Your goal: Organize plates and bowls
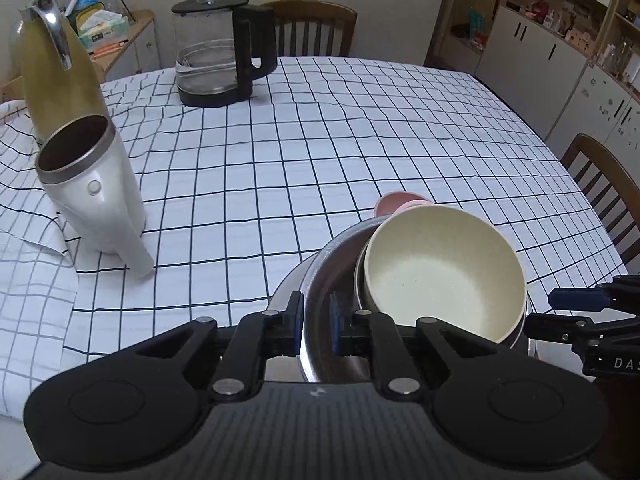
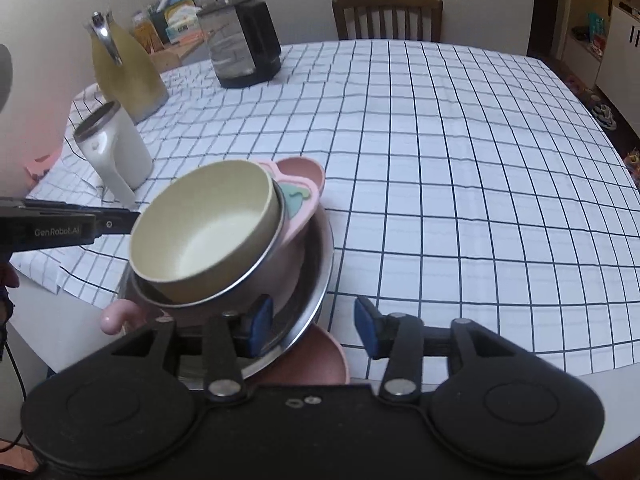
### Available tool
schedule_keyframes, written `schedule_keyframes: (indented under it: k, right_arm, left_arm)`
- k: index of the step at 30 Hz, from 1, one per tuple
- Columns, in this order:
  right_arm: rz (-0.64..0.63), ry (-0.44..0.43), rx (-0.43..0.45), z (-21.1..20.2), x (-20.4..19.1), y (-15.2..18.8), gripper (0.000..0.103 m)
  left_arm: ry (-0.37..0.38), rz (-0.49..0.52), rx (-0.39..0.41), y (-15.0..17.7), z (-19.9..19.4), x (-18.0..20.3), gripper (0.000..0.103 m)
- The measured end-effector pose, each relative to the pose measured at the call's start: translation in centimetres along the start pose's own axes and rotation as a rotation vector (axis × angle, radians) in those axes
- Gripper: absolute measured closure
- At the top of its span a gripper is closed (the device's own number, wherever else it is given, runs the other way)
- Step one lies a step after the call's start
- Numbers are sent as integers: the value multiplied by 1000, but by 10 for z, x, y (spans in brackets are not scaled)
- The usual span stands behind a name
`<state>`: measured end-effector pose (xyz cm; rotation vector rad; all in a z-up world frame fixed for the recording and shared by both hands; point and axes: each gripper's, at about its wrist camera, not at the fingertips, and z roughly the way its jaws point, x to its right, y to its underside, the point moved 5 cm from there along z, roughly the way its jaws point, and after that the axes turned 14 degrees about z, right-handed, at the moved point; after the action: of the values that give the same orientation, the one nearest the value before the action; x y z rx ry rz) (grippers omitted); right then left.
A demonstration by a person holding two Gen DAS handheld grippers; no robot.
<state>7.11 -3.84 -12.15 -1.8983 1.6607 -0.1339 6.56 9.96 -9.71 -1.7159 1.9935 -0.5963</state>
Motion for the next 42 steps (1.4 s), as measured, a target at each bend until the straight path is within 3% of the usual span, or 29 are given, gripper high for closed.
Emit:
schedule_keyframes:
  k: [9, 12, 18, 20, 21, 22, 24, 29, 33, 37, 42]
  right_arm:
    - [-54, -67, 63, -23, -10, 0, 46]
    - [-69, -101, 83, -34, -12, 0, 37]
    - [-97, -149, 123, -59, -11, 2, 32]
    - [-103, -158, 143, -68, -9, 3, 29]
    - [-103, -164, 154, -72, -8, 3, 27]
    - [-101, -168, 164, -77, -6, 4, 25]
    - [-92, -176, 191, -85, -2, 4, 24]
    - [-101, -180, 227, -104, 6, 12, 21]
    - [-114, -187, 258, -119, 8, 18, 11]
    - [-128, -191, 297, -135, 9, 25, 2]
    - [-108, -194, 322, -145, 13, 30, 0]
  left_arm:
    - [-44, -37, 42, 2, -28, 13, 90]
    - [-62, -49, 64, 2, -41, 20, 90]
    - [-91, -63, 102, 5, -64, 41, 90]
    - [-87, -71, 110, 7, -70, 48, 79]
    - [-81, -78, 115, 9, -74, 53, 64]
    - [-79, -86, 128, 11, -78, 57, 42]
    - [-100, -82, 166, 12, -88, 66, 27]
    - [-101, -82, 195, 18, -104, 86, 26]
    - [-118, -77, 229, 23, -117, 99, 22]
    - [-127, -87, 254, 28, -128, 109, 0]
    - [-159, -93, 258, 35, -135, 116, 0]
